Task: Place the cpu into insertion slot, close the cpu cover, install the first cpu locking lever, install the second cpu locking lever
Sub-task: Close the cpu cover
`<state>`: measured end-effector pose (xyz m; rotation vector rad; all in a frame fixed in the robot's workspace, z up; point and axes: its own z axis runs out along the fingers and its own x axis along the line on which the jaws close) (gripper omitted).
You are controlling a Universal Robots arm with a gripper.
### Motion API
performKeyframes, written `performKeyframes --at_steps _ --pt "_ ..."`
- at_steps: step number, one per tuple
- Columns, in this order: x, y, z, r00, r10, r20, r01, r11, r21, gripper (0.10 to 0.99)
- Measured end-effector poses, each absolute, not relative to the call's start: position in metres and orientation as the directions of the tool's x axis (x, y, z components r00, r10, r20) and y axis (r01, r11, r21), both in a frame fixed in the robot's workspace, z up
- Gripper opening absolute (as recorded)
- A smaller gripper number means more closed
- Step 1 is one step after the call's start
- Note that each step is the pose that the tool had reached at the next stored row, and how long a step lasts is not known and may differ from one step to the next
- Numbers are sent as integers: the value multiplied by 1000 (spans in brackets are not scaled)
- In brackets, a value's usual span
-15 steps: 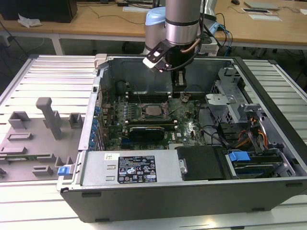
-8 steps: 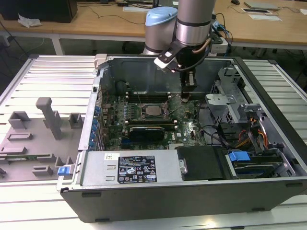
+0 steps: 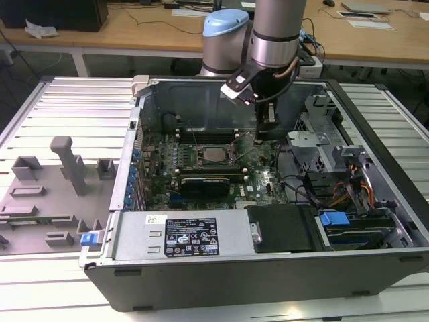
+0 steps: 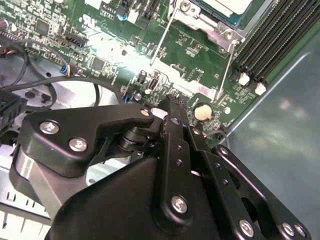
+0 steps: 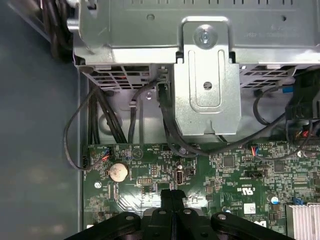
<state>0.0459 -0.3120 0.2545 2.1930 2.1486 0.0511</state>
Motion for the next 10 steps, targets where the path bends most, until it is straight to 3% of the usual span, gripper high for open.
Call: performKeyframes --at_steps 10 --pt "46 -312 246 21 999 -26 998 -19 63 106"
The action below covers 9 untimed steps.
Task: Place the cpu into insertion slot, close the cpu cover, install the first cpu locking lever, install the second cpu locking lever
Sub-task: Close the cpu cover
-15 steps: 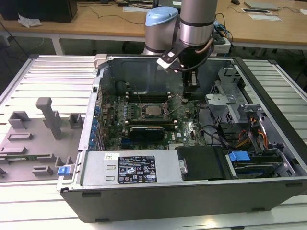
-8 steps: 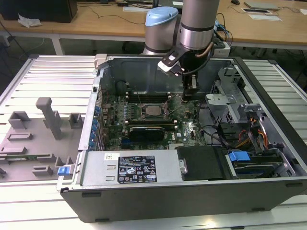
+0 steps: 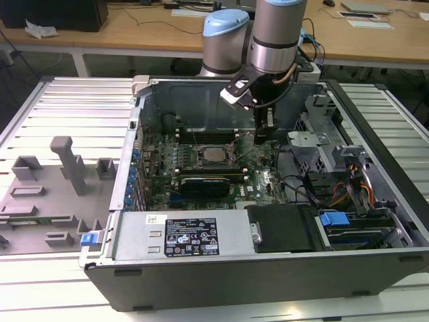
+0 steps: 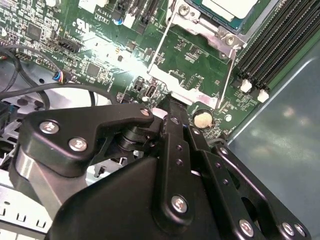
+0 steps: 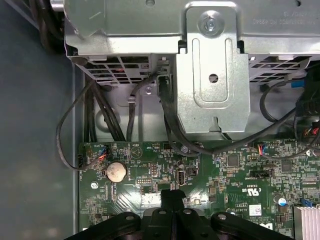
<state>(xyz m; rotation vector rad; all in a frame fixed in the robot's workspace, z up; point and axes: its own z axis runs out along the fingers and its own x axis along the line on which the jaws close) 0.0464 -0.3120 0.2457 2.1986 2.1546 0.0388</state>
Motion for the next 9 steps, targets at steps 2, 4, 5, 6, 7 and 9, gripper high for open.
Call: performKeyframes --at_steps 2,4,5,6,7,9 --pt "47 -312 246 21 999 -26 999 -19 51 106" --pt "47 -312 245 20 999 -26 1000 -19 23 106" --pt "47 -312 245 20 999 -26 1000 -19 9 106" --pt "48 -312 245 19 1000 -25 1000 -19 -16 106" --pt "48 -312 245 19 1000 -25 999 -19 -33 106" --pt "48 -312 245 19 1000 -25 999 -20 -39 106"
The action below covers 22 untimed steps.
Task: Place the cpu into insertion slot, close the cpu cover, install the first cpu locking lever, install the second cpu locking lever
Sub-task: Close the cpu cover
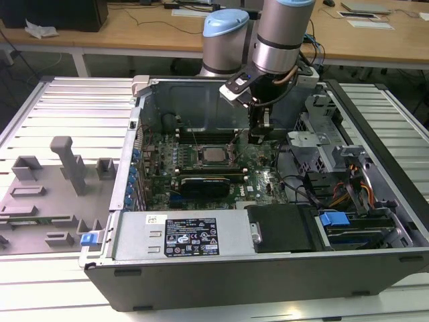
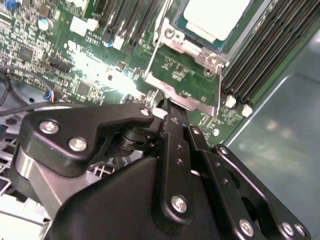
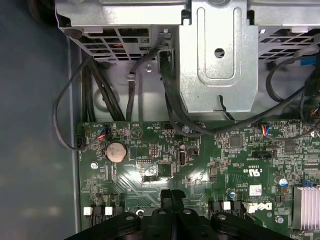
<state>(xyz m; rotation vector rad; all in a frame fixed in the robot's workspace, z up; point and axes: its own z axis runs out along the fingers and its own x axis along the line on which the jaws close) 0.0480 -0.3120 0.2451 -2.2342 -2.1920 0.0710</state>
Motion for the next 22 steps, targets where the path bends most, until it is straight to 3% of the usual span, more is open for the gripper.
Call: performKeyframes --at_steps 22 --pt "16 -310 245 19 1000 -24 999 -20 -32 106"
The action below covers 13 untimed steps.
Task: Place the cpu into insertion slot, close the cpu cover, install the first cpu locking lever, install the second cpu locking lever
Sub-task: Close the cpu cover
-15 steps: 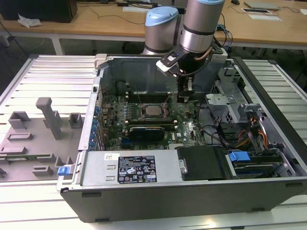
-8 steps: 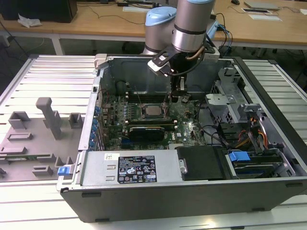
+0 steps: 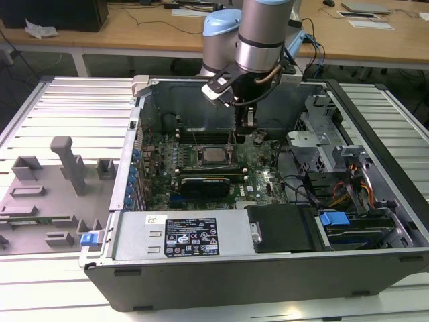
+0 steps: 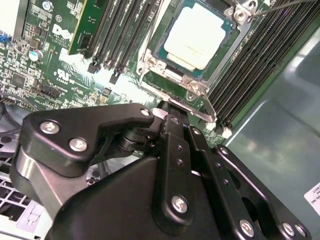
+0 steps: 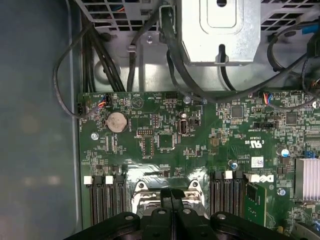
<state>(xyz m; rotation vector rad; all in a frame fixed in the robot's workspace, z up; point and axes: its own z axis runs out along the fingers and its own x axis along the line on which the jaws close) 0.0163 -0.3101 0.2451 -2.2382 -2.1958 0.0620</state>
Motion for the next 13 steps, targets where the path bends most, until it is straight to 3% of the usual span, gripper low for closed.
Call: performKeyframes --at_steps 9,12,13 --pt "11 -310 245 19 1000 -24 999 -19 -29 106" --pt "-1 -310 244 20 1000 -23 1000 -20 18 106" --pt "-5 -310 244 20 1000 -23 1000 -19 19 106"
